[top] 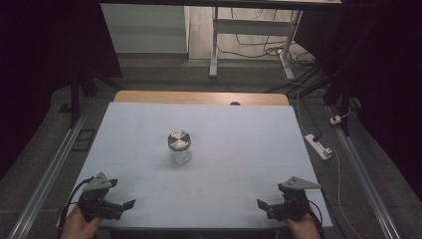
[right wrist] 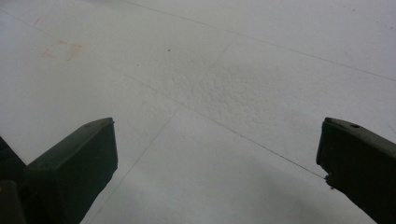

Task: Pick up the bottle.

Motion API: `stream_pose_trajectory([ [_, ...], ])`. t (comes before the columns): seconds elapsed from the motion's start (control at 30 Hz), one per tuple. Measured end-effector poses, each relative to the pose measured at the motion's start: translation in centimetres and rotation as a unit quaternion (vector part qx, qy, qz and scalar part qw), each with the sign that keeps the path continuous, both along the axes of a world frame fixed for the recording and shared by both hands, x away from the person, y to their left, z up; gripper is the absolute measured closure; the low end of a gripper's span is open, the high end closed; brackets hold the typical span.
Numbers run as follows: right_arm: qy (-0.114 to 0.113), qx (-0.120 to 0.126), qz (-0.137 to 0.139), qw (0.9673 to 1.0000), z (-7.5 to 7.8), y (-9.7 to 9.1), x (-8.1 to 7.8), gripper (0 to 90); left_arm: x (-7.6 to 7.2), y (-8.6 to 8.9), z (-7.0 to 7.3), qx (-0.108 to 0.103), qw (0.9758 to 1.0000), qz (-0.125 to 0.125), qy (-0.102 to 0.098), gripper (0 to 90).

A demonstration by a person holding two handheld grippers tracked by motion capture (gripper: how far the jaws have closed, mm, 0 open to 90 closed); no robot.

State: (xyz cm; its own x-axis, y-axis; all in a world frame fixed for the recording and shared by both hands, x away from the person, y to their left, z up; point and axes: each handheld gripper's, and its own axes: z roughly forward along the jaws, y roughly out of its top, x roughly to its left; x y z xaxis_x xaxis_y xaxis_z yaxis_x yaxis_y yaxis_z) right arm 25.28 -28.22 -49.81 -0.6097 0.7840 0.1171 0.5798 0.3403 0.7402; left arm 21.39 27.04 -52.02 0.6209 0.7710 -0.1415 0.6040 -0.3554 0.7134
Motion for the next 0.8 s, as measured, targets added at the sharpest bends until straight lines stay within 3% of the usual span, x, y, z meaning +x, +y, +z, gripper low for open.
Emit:
stream_pose_trajectory([
  [0.13, 0.000, 0.000, 0.001, 1.0000, 0.0, 0.0, 0.0, 0.0, 0.5, -0.4, 0.0, 0.003, 1.0000, -0.006, -0.005, 0.0],
  [0.3, 0.002, 0.002, 0.001, 1.0000, 0.0, 0.0, 0.0, 0.0, 1.3, -0.7, 0.0, -0.015, 0.9998, -0.008, -0.007, 0.0],
  [0.4, 0.002, 0.002, 0.000, 1.0000, 0.0, 0.0, 0.0, 0.0, 1.7, -1.0, 0.1, -0.016, 0.9998, -0.007, -0.006, 0.0],
  [0.8, 0.000, 0.001, 0.001, 1.0000, 0.0, 0.0, 0.0, 0.0, 4.0, -2.5, 0.2, -0.033, 0.9993, -0.015, 0.010, 0.0],
])
